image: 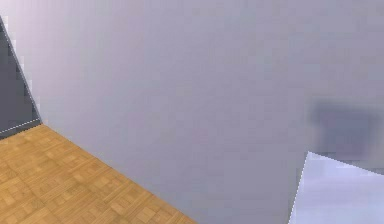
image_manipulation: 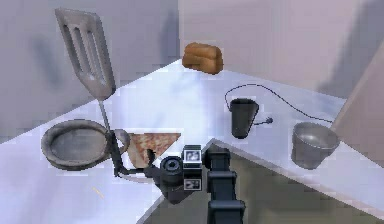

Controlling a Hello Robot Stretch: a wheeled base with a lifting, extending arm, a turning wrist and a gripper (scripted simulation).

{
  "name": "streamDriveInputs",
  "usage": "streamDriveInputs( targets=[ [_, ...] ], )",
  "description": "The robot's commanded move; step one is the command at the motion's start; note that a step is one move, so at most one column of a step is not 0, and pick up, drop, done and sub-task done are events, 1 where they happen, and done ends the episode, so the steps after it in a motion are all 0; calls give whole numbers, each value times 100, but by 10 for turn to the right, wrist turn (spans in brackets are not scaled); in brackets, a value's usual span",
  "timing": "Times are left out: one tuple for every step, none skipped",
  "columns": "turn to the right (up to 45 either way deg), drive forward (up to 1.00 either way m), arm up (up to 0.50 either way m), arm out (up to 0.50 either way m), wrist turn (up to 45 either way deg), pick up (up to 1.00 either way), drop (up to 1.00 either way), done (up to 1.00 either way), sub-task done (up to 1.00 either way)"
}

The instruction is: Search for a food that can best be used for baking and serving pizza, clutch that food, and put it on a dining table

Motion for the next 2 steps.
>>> streamDriveInputs(
  targets=[
    [0, 0, 0, 0, 0, 100, 0, 0, 0],
    [0, 0, 10, 0, 0, 0, 0, 0, 0]
  ],
)
